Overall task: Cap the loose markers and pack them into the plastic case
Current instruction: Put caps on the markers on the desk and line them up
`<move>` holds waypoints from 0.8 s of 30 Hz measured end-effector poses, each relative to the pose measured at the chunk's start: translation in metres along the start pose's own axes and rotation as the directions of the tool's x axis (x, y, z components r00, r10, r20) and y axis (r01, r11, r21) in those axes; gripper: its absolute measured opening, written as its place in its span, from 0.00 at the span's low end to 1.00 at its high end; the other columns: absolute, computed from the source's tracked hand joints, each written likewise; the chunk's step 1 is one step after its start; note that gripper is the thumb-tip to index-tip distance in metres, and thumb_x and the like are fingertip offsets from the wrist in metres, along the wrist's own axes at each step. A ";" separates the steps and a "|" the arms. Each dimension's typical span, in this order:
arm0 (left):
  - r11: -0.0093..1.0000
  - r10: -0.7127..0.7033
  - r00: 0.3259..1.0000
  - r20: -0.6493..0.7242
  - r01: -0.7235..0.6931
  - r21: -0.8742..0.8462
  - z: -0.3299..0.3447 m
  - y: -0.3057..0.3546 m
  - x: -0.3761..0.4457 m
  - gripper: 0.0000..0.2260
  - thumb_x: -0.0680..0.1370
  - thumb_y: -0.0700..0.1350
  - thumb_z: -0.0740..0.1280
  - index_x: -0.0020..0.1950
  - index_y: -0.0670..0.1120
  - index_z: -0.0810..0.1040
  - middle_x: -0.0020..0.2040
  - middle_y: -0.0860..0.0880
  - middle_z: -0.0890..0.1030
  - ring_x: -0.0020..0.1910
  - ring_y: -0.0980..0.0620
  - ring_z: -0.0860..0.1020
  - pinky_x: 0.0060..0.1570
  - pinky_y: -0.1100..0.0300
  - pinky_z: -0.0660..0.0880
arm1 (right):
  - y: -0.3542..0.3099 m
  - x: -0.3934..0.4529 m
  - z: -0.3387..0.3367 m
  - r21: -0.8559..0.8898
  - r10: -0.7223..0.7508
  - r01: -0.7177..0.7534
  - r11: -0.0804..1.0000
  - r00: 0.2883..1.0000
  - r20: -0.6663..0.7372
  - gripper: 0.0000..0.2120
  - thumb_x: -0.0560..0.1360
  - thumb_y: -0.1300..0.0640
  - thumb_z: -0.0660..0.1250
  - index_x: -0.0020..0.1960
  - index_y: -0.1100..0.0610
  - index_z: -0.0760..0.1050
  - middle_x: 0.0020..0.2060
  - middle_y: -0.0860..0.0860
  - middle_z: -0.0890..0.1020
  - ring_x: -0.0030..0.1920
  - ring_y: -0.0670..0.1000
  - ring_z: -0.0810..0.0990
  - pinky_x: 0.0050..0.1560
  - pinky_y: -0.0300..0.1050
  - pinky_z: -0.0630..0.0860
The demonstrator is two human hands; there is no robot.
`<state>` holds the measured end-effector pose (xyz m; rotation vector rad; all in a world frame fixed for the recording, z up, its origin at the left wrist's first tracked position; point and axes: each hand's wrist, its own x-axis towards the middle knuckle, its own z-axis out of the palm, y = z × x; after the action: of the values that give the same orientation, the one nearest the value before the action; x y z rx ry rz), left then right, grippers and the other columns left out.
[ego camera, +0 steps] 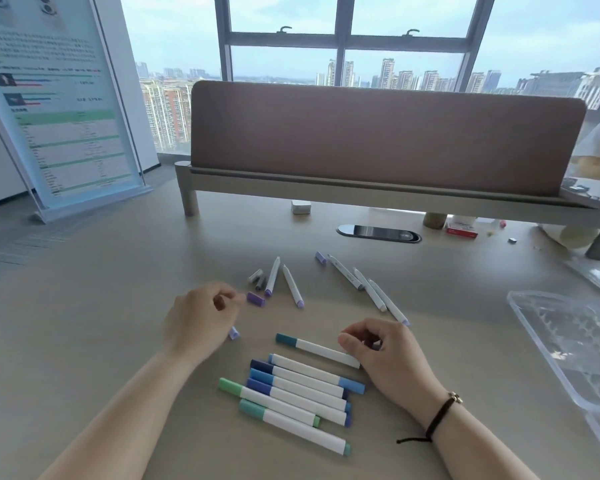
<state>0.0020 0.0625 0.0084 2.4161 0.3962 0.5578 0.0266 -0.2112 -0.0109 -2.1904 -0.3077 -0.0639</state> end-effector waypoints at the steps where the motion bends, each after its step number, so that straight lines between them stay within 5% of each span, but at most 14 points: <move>1: 0.997 0.000 0.998 0.068 -0.006 0.082 0.002 -0.001 0.000 0.05 0.76 0.54 0.70 0.47 0.54 0.80 0.37 0.58 0.81 0.39 0.60 0.77 0.39 0.63 0.70 | 0.001 0.001 0.000 0.015 0.008 -0.008 1.000 1.000 -0.014 0.05 0.73 0.48 0.73 0.39 0.44 0.83 0.35 0.45 0.84 0.35 0.44 0.78 0.39 0.41 0.76; 3: 0.983 0.027 0.990 0.140 -0.052 0.178 0.003 -0.003 -0.001 0.07 0.74 0.54 0.73 0.49 0.57 0.79 0.40 0.58 0.79 0.40 0.60 0.76 0.42 0.62 0.70 | 0.001 0.001 -0.001 0.023 0.014 -0.013 1.000 1.000 -0.018 0.05 0.73 0.48 0.73 0.39 0.45 0.83 0.35 0.45 0.84 0.34 0.43 0.77 0.39 0.41 0.76; 14: 0.999 0.046 0.978 0.203 -0.044 -0.017 0.008 -0.004 0.000 0.06 0.76 0.43 0.70 0.45 0.56 0.81 0.37 0.56 0.83 0.34 0.63 0.81 0.37 0.67 0.72 | 0.004 0.001 0.000 0.013 0.018 -0.018 1.000 1.000 0.015 0.07 0.73 0.47 0.73 0.39 0.47 0.83 0.34 0.46 0.84 0.33 0.44 0.77 0.39 0.45 0.77; 19: 0.977 0.007 0.975 0.224 0.041 -0.210 0.006 0.002 0.003 0.11 0.79 0.37 0.64 0.49 0.52 0.81 0.32 0.54 0.84 0.29 0.60 0.80 0.34 0.61 0.76 | 0.003 0.003 -0.004 0.093 0.033 -0.030 0.995 0.999 -0.028 0.06 0.73 0.52 0.74 0.38 0.49 0.83 0.31 0.42 0.82 0.30 0.39 0.75 0.33 0.32 0.71; 24: 0.995 0.099 0.971 0.218 -0.095 -0.026 -0.005 -0.007 0.010 0.14 0.74 0.38 0.68 0.49 0.58 0.81 0.34 0.59 0.77 0.32 0.59 0.74 0.37 0.65 0.70 | 0.007 0.010 -0.026 -0.087 0.015 -0.035 0.996 0.976 -0.219 0.03 0.72 0.51 0.74 0.40 0.47 0.82 0.32 0.42 0.80 0.33 0.42 0.75 0.35 0.36 0.69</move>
<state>0.0070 0.0748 0.0104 2.4595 0.1800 0.3291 0.0394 -0.2345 0.0004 -2.2516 -0.1559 -0.3077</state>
